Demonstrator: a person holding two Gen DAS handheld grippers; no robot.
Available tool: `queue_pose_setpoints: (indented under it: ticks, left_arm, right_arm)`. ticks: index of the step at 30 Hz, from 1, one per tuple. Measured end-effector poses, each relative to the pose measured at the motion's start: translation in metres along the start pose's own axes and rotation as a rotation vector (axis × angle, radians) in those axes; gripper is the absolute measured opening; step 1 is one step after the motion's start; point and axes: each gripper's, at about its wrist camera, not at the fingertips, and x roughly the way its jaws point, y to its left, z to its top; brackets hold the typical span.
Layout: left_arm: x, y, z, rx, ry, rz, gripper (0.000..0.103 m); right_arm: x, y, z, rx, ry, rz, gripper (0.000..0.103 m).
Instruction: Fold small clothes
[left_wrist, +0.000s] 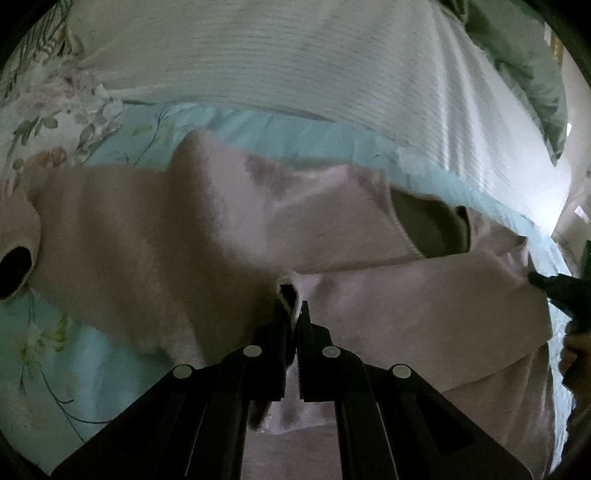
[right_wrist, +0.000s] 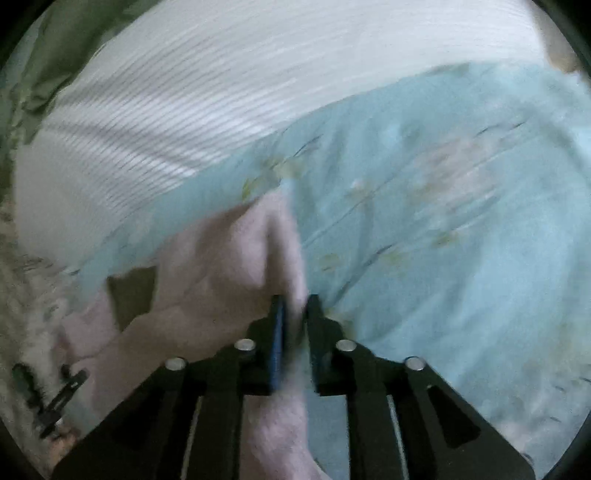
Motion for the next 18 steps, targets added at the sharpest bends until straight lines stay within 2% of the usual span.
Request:
queue_pose_setpoints:
  ticks: [2, 3, 5, 6, 7, 8, 9, 11, 13, 15, 17, 18]
  left_arm:
    - [0.002, 0.007, 0.001, -0.011, 0.004, 0.005, 0.002]
    - [0.003, 0.01, 0.002, -0.018, 0.005, 0.007, 0.002]
    - [0.003, 0.012, 0.002, -0.022, 0.006, 0.012, 0.002]
    - [0.003, 0.014, 0.001, -0.023, 0.004, 0.02, 0.002]
    - [0.003, 0.015, 0.001, -0.022, 0.002, 0.029, 0.002]
    - [0.003, 0.017, 0.001, -0.022, 0.001, 0.039, 0.002]
    - [0.002, 0.019, 0.0, -0.024, 0.006, 0.04, 0.003]
    - [-0.001, 0.025, -0.003, -0.028, 0.019, 0.031, 0.004]
    - [-0.013, 0.03, -0.007, -0.024, 0.01, 0.037, 0.007]
    - [-0.029, 0.038, -0.01, -0.021, -0.017, 0.059, 0.009]
    - [-0.041, 0.051, -0.011, -0.031, -0.036, 0.091, 0.028]
    - [-0.049, 0.06, -0.011, -0.045, -0.05, 0.123, 0.049]
  right_arm:
    - [-0.015, 0.008, -0.004, -0.019, -0.045, 0.025, 0.03]
    - [-0.018, 0.019, -0.007, -0.056, -0.038, 0.081, 0.04]
    - [-0.012, 0.034, -0.015, -0.114, 0.018, 0.15, 0.052]
    - [-0.004, 0.038, -0.02, -0.136, 0.056, 0.159, 0.052]
    - [0.004, 0.037, -0.025, -0.155, 0.082, 0.097, 0.052]
    - [0.009, 0.033, -0.027, -0.159, 0.084, 0.032, 0.047]
    - [0.009, 0.026, -0.027, -0.138, 0.073, 0.019, 0.045]
    - [-0.003, 0.019, -0.028, -0.058, 0.052, 0.044, 0.046]
    - [-0.022, 0.026, -0.035, -0.063, 0.035, 0.058, 0.051]
    - [-0.041, 0.039, -0.048, -0.086, 0.028, 0.124, 0.064]
    - [-0.058, 0.056, -0.072, -0.125, 0.039, 0.185, 0.066]
    - [-0.063, 0.065, -0.086, -0.146, 0.055, 0.218, 0.067]
